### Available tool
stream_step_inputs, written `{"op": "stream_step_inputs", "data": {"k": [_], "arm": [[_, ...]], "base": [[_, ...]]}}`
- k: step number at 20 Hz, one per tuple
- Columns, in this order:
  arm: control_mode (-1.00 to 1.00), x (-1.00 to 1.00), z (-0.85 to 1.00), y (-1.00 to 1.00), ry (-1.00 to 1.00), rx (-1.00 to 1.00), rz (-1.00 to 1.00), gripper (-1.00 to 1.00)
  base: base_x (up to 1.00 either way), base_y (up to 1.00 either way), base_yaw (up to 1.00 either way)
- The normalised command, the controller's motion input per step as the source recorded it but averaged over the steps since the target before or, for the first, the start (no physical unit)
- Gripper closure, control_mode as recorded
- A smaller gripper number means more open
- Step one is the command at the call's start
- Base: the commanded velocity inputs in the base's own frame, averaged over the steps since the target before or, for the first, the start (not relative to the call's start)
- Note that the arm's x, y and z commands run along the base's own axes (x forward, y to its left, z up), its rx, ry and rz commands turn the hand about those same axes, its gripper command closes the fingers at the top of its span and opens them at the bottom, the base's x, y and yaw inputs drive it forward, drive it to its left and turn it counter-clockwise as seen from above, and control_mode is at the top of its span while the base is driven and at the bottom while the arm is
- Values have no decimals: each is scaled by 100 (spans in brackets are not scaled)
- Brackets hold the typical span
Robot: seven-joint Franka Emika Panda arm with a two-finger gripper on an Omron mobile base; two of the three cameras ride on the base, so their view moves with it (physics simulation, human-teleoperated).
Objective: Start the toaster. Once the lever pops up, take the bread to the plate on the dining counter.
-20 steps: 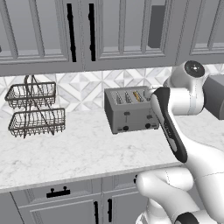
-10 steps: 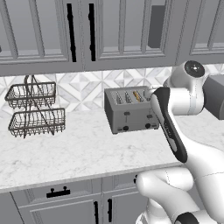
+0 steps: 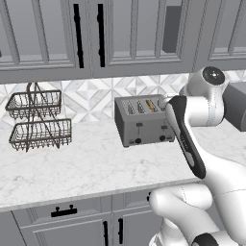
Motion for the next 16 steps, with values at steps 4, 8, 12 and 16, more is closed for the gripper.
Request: {"op": "stream_step_inputs", "data": {"k": [4,8,12,16], "arm": [[-100,0,0,0,0,0,0,-100],[-100,0,0,0,0,0,0,-100],[-100,0,0,0,0,0,0,-100],[-100,0,0,0,0,0,0,-100]], "base": [[0,0,0],[0,0,0],[0,0,0],[0,0,0]]}}
